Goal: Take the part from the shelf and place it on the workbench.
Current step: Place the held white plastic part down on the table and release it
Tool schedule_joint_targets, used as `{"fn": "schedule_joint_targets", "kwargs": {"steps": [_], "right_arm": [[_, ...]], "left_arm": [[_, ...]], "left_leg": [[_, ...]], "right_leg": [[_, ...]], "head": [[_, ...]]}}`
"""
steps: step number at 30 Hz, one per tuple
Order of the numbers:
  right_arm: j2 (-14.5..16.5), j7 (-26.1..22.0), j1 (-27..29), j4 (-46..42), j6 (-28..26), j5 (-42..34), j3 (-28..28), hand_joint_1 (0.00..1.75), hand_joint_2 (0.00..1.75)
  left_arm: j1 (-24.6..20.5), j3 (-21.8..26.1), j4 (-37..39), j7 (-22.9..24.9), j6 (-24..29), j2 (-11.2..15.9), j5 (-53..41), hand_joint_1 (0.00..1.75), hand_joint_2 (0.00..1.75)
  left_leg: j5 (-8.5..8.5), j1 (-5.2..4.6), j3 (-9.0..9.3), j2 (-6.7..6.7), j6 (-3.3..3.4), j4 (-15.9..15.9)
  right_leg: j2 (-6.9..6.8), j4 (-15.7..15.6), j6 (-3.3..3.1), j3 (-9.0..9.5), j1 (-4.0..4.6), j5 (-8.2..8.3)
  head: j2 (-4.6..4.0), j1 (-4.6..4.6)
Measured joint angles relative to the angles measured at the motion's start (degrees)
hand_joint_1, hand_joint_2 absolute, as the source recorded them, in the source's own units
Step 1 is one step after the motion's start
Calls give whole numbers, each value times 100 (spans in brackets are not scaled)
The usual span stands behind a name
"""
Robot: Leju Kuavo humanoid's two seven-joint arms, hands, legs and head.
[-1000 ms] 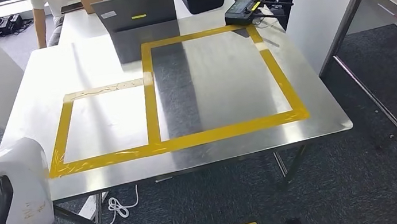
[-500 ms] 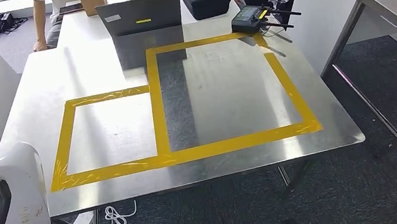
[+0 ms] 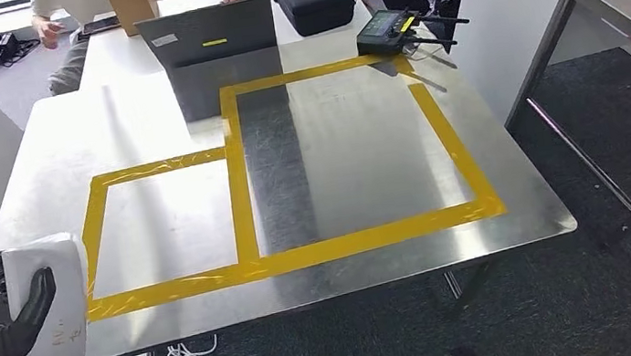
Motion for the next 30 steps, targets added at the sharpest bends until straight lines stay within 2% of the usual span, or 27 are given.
{"fn": "schedule_joint_targets", "kwargs": {"steps": [3,4,5,6,8,10,11,14,16,18,20,23,26,29,30], "right_arm": [[1,2,-5,0,10,38,0,0,0],[1,1,-3,-1,12,42,0,0,0],[1,-5,-3,0,13,46,1,0,0],[3,-18,-4,0,14,48,1,0,0],[8,-75,-9,0,11,46,1,0,0],[9,-127,-34,-2,5,46,0,0,0],[9,-142,-46,-2,2,45,0,0,0],[11,-177,-53,-1,-25,36,-1,0,0],[19,-184,-54,1,-63,33,-4,0,0],[22,-168,-56,1,-87,43,-7,0,0],[22,-120,-57,1,-88,73,-9,0,0],[25,-3,-55,1,-70,136,-9,0,0],[31,61,-52,1,-59,159,-9,0,0],[31,50,-45,1,-58,167,-9,0,0],[31,29,-40,1,-57,168,-9,0,0]], "left_arm": [[-223,-2,604,-92,194,137,-445,175,175],[-307,-5,809,-72,360,173,-699,175,175],[-422,-14,1064,-33,639,225,-1091,175,175],[-583,-27,1349,1,978,281,-1537,175,175],[-1077,-88,2081,31,1721,399,-2430,175,175],[-1633,-173,2826,16,2221,476,-2972,175,175],[-1864,-215,3152,19,2381,502,-3135,175,175],[-2380,-426,3937,271,3115,524,-3944,175,175],[-2729,-762,4437,611,3903,464,-5019,175,175],[-2995,-1196,4814,815,4422,304,-6030,175,175],[-3042,-1663,4928,983,4582,74,-6994,175,175],[-2806,-2561,4839,1287,4627,-285,-8086,175,175],[-2468,-3464,4702,1368,4637,-602,-8159,175,175],[-2264,-4102,4586,1204,4641,-738,-7951,175,175],[-2220,-4251,4565,1146,4641,-754,-7905,131,175]], "left_leg": [[-449,34,-506,-40,-68,1027],[-483,43,-625,-41,-79,1240],[-405,52,-646,-42,-83,1245],[-230,59,-564,-44,-80,1039],[157,61,-219,-64,-51,275],[303,45,-4,-89,0,-209],[297,38,14,-96,12,-264],[345,32,4,-102,28,-289],[355,27,-9,-117,58,-287],[361,20,-16,-136,90,-286],[360,9,-15,-147,120,-286],[352,-16,-15,-145,157,-285],[338,-34,-15,-126,185,-281],[328,-38,-14,-115,199,-280],[327,-37,-14,-115,201,-280]], "right_leg": [[98,-10,-50,10,-5,3],[129,-6,-52,11,-4,2],[159,1,-52,11,-4,1],[183,12,-49,13,-5,-1],[211,38,-26,9,5,-7],[218,55,30,-15,22,-1],[217,59,33,-30,32,3],[213,39,-39,-45,37,33],[202,1,-19,-36,35,59],[184,-31,6,-14,30,75],[174,-49,25,7,19,83],[173,-63,86,16,-7,89],[189,-67,151,13,-26,85],[196,-71,200,12,-31,75],[195,-71,211,12,-31,71]], "head": [[0,-25],[0,-25],[0,-26],[0,-27],[0,-38],[0,-40],[0,-36],[0,-29],[0,-29],[0,-28],[0,-28],[0,-28],[0,-28],[0,-29],[0,-29]]}}
